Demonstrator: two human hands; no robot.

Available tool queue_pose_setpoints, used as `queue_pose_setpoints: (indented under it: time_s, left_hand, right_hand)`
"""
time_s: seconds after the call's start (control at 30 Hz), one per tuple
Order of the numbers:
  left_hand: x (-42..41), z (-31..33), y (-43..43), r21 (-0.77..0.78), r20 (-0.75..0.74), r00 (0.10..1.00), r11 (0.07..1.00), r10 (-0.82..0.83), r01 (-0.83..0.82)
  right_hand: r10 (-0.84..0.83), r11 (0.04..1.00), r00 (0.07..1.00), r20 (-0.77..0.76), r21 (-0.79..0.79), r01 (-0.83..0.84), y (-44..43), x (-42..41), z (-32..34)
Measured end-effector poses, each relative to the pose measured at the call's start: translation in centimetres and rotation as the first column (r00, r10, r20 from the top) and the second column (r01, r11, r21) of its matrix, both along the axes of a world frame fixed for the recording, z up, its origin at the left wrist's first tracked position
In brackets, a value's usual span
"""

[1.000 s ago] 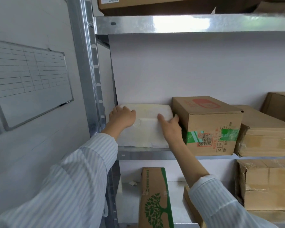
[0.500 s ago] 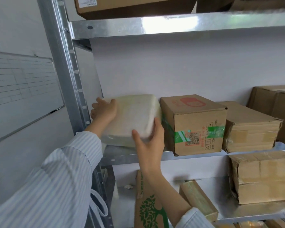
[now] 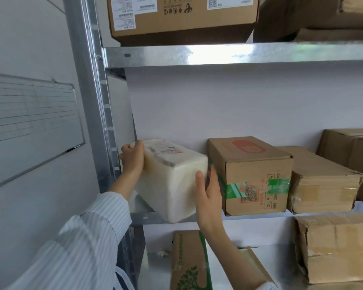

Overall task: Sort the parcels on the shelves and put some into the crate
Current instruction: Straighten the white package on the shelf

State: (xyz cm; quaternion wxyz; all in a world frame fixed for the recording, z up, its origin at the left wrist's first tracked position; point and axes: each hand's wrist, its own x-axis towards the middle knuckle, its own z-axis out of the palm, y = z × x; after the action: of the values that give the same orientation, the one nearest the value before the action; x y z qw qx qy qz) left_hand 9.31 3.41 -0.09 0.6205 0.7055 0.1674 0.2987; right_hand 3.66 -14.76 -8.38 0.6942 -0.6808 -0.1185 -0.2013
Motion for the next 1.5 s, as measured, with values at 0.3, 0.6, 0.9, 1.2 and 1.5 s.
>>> queue_pose_setpoints:
  time_s: [0.3, 0.6, 0.9, 1.2, 1.5]
  left_hand:
    - [0.4, -0.1, 0.4, 0.025, -0.113, 0.984, 0.990, -0.135, 0.139]
    - [-0.1, 0.1, 0.8, -0.182, -0.154, 0.968, 0.969, -0.197, 0.168]
    - [-0.4, 0.2, 0.2, 0.037, 0.031, 0.999, 0.999, 0.017, -0.018]
    - [0.2, 1.7, 0.0, 0.678, -0.182, 0.977, 0.734, 0.108, 0.045]
    - [-0.7, 2.1, 0.2, 0.842, -0.339, 0.921, 0.500, 0.194, 0.204]
  right_hand:
    - [-0.093, 0.975, 0.973, -0.213, -0.215, 0.046, -0.6, 1.1, 3.0]
    - [-0.007, 0.990, 0.959, -0.282, -0.135, -0.032, -0.5, 1.8, 5.0]
    - [0.020, 0.999, 0.953, -0.303, 0.047, -0.006, 0.2, 1.3, 5.0]
    - [0.081, 0.995, 0.975, -0.208, 0.065, -0.069, 4.7, -6.0, -0.1]
    - [-0.022, 0.992, 0.990, -0.143, -0.126, 0.004, 1.9, 1.5, 1.1]
